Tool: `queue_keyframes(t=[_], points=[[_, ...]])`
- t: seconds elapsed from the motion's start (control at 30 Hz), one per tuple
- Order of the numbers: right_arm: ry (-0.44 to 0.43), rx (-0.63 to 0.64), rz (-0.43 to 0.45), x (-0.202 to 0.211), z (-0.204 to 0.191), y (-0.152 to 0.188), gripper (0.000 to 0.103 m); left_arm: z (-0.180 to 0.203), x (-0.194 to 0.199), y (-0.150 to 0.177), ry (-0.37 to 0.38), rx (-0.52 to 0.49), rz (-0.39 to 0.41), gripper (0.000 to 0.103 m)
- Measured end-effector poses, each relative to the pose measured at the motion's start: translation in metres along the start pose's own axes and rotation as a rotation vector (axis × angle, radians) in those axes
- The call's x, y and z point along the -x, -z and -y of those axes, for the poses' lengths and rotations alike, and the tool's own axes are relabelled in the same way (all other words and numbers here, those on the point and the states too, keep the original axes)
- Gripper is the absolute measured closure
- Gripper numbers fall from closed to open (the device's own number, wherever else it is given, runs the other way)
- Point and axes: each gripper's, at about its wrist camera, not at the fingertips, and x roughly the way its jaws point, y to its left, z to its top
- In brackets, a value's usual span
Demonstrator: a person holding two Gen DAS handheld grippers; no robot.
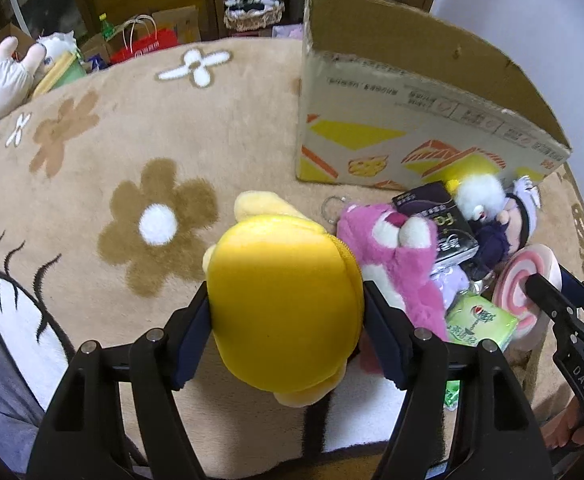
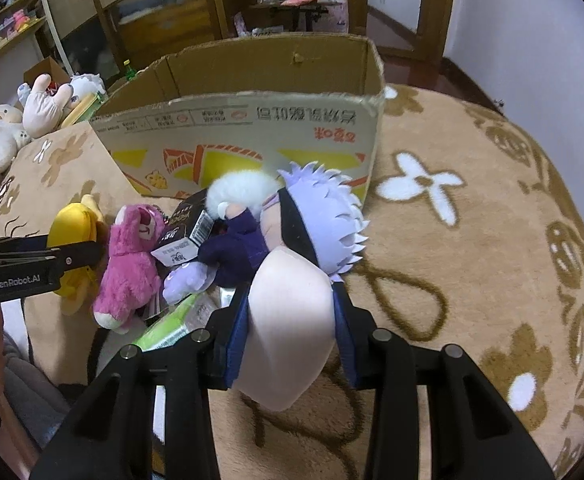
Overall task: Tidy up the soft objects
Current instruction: 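Lift yellow plush with left tool while right tool lifts roll plush toward box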
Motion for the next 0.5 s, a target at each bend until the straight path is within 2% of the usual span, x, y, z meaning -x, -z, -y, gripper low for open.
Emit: queue_keyframes(t=[0.23, 0.5], points=[[0.012, -0.043, 0.126, 0.027, 0.011, -0.002, 0.062, 0.005, 0.026, 0.007, -0.007, -0.009, 0.111, 0.033], [0.038, -0.031, 0.315, 0.063, 0.009, -0.006, 0.062, 0.007, 0.079, 0.015, -0.051, -0.055, 0.357, 0.033]])
